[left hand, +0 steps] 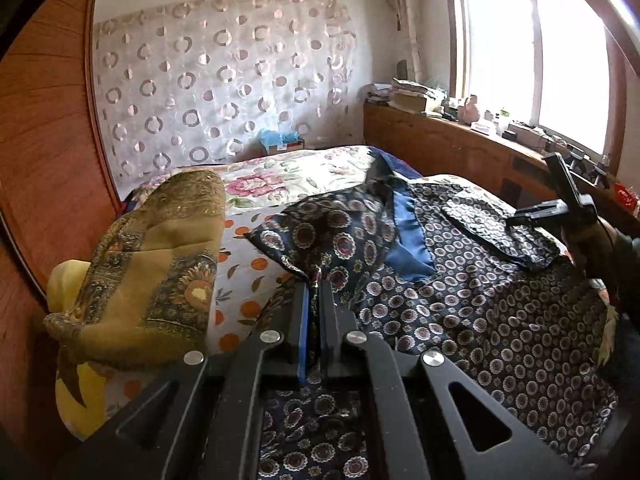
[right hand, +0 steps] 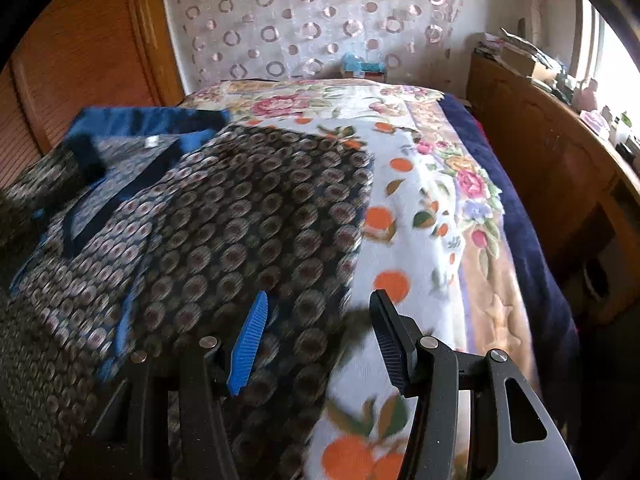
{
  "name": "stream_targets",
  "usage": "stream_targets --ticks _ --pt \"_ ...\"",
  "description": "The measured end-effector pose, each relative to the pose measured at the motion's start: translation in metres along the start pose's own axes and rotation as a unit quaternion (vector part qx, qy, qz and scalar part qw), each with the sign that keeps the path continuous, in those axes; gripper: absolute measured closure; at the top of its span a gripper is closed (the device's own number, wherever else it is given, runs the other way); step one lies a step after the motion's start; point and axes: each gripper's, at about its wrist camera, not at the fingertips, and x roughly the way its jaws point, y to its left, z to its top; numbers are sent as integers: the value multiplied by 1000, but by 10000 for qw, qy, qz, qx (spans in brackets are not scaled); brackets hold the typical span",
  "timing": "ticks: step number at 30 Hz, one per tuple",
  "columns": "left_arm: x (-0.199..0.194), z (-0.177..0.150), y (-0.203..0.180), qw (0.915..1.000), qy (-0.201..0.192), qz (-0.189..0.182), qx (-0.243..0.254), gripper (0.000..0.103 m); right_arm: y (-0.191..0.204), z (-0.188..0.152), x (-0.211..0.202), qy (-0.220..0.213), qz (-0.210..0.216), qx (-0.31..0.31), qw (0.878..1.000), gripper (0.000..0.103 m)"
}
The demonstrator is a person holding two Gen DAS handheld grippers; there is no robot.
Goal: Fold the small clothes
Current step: 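Lift the garment with the left gripper while the right gripper grasps and folds it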
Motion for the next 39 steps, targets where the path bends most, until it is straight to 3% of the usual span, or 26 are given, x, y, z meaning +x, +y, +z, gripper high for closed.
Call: stream_targets --ticks 7,9,11,12,14,18,23,33,39 --pt "3 -1 2 9999 -20 117 -14 98 -7 46 40 216 -199 123 9995 50" --pt "0 0 5 9998 -76 160 -47 98 -2 53 47 212 -213 25 9995 59" --pt "-5 0 9 9996 -156 195 -111 98 4 56 49 196 -65 -67 9998 97" --pt "-9 0 12 9994 -211 216 -146 98 9 56 49 218 -28 -156 9996 99" --pt "-17 0 18 9990 -298 238 -227 98 18 52 38 7 -77 -337 9994 100" --pt "-43 -9 31 9973 -504 375 -389 98 24 38 -11 -702 280 -309 9967 101" --pt "-66 -27 43 9948 -635 566 -567 98 34 1 -71 -1266 525 -378 9898 101" --pt "-93 -79 65 9912 -459 753 -992 98 19 -91 -123 -1222 893 -191 9883 101" --pt "-106 -96 66 9904 -339 780 -1094 98 10 -108 -142 -954 955 -199 9906 101"
